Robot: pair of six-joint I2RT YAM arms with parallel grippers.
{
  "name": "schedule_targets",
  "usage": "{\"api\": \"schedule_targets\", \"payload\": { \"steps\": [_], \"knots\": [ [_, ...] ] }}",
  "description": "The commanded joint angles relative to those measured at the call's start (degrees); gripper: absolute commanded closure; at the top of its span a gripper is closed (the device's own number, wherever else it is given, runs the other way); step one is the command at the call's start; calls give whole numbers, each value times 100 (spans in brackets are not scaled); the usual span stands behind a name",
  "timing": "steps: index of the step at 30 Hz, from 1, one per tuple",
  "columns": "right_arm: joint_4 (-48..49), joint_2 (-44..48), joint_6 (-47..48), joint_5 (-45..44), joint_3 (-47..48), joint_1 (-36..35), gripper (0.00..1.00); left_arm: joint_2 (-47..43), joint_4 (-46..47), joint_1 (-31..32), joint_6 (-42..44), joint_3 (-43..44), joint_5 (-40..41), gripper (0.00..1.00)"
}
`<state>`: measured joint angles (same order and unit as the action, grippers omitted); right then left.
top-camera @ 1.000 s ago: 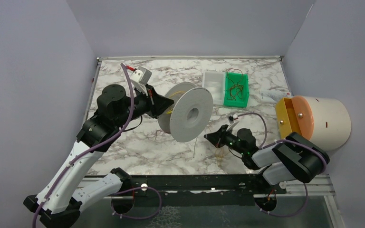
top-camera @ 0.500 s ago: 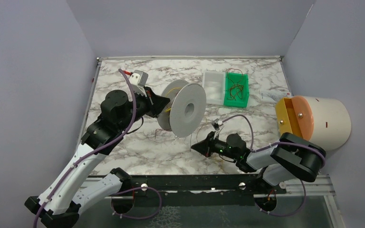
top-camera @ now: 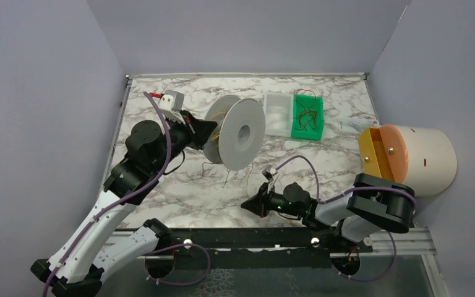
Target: Wrap the cables
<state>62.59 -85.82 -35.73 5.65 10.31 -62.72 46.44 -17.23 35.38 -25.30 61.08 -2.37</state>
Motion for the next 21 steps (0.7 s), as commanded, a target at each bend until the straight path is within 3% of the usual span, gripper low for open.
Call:
{"api": "schedule_targets", "payload": {
  "steps": [1, 9, 21],
  "knots": [
    [-133, -146, 28, -297, 150, -201, 99, -194, 704, 22, -173, 138, 233, 100],
    [-706, 0, 116, -491, 533, -728, 98, -183, 844, 22, -180, -9, 556, 100],
    [-1711, 1008, 282, -720, 961, -1588, 92, -117, 940, 22, -111, -604, 1430, 100]
  ]
}}
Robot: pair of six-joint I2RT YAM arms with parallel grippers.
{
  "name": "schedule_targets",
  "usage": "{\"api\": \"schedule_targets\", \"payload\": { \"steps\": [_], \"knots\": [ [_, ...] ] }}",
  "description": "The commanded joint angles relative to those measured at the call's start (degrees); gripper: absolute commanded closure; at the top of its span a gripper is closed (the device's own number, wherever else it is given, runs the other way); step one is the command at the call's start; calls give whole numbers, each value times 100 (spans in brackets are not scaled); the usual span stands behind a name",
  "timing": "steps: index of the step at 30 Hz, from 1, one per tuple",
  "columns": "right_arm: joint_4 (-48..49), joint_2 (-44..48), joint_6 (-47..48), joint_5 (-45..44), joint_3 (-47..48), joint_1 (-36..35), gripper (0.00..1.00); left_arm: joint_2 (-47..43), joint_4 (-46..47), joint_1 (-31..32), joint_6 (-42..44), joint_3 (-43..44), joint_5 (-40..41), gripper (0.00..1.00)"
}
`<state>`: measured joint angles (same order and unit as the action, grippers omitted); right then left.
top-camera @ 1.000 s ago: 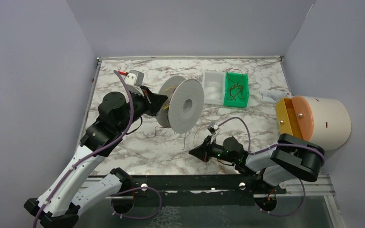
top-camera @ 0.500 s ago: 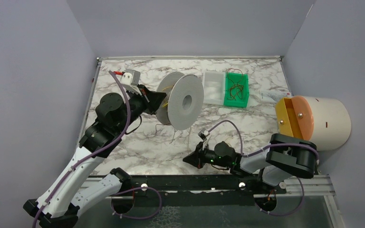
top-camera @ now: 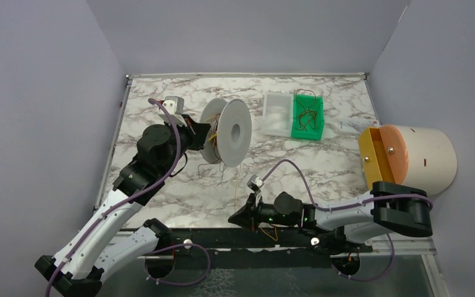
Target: Wrap the cables
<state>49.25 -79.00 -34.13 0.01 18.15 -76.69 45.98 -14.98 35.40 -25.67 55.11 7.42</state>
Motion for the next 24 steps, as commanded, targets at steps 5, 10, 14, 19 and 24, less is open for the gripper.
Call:
{"api": "schedule_targets", "payload": {
  "steps": [5, 10, 14, 19, 24],
  "knots": [
    [117, 597, 126, 340, 123, -281, 88, -23, 713, 20, -91, -188, 570, 100],
    [939, 578, 132, 905, 83, -292, 85, -7, 713, 20, -128, -377, 598, 100],
    [1581, 466, 71, 1305, 128, -294, 81, -15, 694, 20, -91, -523, 716, 100],
    [2201, 328, -85, 1647, 337, -294, 78, -29, 642, 26, -54, -649, 795, 100],
    [2077, 368, -44, 1685, 743, -297, 76, -14, 546, 57, 30, -736, 840, 100]
  ]
}}
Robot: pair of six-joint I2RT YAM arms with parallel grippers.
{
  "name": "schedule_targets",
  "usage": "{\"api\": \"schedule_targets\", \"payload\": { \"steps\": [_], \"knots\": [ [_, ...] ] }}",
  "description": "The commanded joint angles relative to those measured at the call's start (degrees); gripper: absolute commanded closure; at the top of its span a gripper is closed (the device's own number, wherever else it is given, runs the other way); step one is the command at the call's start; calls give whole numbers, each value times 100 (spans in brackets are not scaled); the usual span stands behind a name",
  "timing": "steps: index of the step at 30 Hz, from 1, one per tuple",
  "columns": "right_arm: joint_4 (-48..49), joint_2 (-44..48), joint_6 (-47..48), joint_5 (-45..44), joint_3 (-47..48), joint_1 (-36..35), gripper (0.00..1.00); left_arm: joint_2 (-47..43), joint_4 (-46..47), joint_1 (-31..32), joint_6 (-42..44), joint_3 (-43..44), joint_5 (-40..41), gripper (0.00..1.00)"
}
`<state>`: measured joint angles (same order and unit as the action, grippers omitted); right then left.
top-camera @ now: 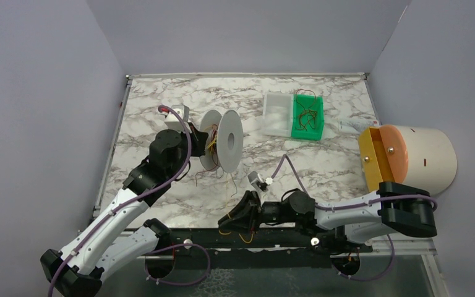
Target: Wrap the cables
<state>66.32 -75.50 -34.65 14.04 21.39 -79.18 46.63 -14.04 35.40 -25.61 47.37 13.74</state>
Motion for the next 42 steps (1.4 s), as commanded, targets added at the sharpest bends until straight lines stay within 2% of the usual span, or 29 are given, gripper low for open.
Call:
{"api": "schedule_targets", "payload": {
  "steps": [1, 5, 13, 22, 29, 36, 42],
  "knots": [
    [165, 65, 71, 276, 545, -50, 76, -64, 426, 77, 54, 30, 220, 100],
    [-974, 318, 477, 113, 1066, -45, 76, 3, 268, 231, 232, 13, 380, 100],
    [-2445, 926, 1328, -906, 1654, -41, 77, 75, -83, 643, 622, 83, 669, 100],
    [-2486, 1488, 2185, -2223, 1749, -39, 73, 90, -307, 1055, 885, 47, 661, 100],
    [-2906, 1773, 2867, -3137, 1961, 108, 70, 216, -718, 1299, 1271, 318, 598, 100],
    [-3159, 2208, 2956, -3274, 1729, 652, 70, 141, -1010, 1346, 1721, 573, 132, 100],
    [-3370, 2485, 3107, -3355, 1533, 960, 75, 138, -1184, 1347, 1905, 747, -459, 100]
  ]
}}
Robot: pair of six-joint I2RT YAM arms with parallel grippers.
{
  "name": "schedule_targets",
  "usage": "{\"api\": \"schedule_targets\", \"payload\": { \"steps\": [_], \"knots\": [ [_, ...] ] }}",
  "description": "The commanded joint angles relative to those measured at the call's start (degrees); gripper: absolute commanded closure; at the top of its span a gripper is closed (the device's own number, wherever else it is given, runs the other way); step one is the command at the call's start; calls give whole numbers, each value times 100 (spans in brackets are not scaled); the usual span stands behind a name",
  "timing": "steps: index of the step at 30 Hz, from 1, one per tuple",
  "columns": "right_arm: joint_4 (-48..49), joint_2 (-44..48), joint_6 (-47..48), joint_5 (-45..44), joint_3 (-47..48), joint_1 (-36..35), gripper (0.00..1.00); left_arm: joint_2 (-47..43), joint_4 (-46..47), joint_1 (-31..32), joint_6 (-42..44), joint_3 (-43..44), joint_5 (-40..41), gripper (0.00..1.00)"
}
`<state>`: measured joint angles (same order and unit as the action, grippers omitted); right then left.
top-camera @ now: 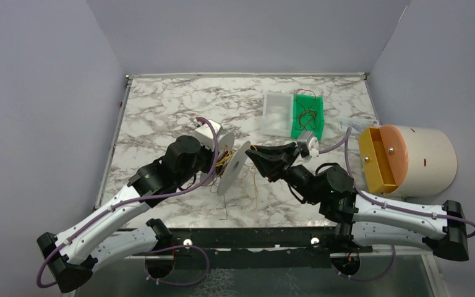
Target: Wrap the cables
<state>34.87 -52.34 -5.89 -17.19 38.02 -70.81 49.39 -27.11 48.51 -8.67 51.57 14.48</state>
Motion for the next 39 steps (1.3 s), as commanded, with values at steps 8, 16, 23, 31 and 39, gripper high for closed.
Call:
{"api": "schedule_targets", "payload": {
  "steps": [8, 16, 23, 31, 39],
  "knots": [
    [-705, 445, 746, -327, -345, 326, 83, -60, -249, 38, 357, 678, -1074, 100],
    [-1652, 668, 771, -58, -312, 427, 82, 61, -466, 41, 298, 953, -979, 100],
    [-2296, 951, 120, 269, -815, 423, 73, 74, -465, 36, 253, 1093, -575, 100],
    [-2441, 1112, -1198, 705, -1794, 423, 61, -16, -442, 38, 187, 1369, -552, 100],
    [-1645, 188, -1565, 1536, -2270, 426, 44, -57, -437, 36, 131, 1686, -783, 100]
  ]
}}
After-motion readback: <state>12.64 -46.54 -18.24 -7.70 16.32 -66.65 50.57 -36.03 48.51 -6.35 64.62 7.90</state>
